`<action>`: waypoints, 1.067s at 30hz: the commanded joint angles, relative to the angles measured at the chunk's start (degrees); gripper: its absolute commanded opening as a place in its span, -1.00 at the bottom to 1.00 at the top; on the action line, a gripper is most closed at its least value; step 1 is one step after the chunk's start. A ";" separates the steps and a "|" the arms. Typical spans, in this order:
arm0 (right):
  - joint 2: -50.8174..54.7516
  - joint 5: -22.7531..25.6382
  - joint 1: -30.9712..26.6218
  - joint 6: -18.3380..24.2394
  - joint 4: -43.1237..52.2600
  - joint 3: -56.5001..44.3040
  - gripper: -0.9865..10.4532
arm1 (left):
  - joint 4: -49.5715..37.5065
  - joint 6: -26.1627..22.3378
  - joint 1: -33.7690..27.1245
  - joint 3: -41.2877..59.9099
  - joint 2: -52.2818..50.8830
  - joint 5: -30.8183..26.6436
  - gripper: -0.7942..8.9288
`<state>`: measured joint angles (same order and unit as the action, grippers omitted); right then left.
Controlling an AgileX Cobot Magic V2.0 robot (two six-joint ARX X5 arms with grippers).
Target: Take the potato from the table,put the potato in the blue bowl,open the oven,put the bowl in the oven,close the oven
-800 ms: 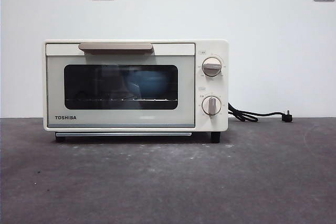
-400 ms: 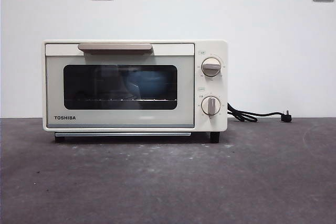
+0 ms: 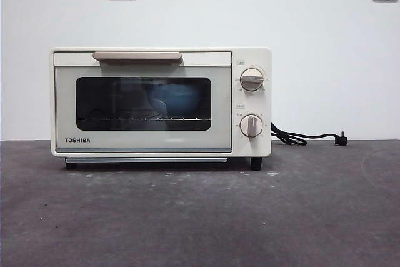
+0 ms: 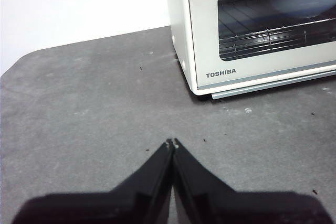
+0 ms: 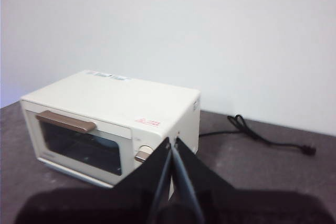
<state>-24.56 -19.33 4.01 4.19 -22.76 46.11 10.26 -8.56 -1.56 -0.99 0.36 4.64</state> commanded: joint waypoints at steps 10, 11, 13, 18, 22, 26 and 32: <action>14.95 0.63 -0.59 0.39 16.90 -30.93 -0.82 | -0.04 -0.09 -0.17 0.63 -0.09 -0.15 -0.84; 16.11 1.68 -0.57 0.33 17.05 -32.59 -0.82 | -0.07 -0.09 -0.17 0.63 -0.09 -0.13 -0.85; 18.18 3.32 -0.57 -0.07 17.16 -35.34 -0.82 | -0.04 -0.09 -0.20 0.63 -0.09 -0.13 -0.84; 22.91 3.39 -0.50 -0.26 17.11 -40.17 -0.82 | -0.04 -0.09 -0.17 0.63 -0.09 -0.13 -0.84; 24.50 3.41 0.15 -0.28 17.14 -42.64 -0.82 | -0.04 -0.09 -0.20 0.63 -0.09 -0.13 -0.84; 24.50 6.10 1.31 -1.31 16.72 -44.24 -0.82 | -0.04 -0.09 -0.20 0.63 -0.09 -0.15 -0.84; 24.50 8.46 3.23 -3.06 15.17 -45.70 -0.82 | -0.04 -0.09 -0.20 0.63 -0.09 -0.15 -0.85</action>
<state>-0.23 -11.25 6.92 2.33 -7.35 1.28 10.26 -8.56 -1.56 -0.99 0.36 4.64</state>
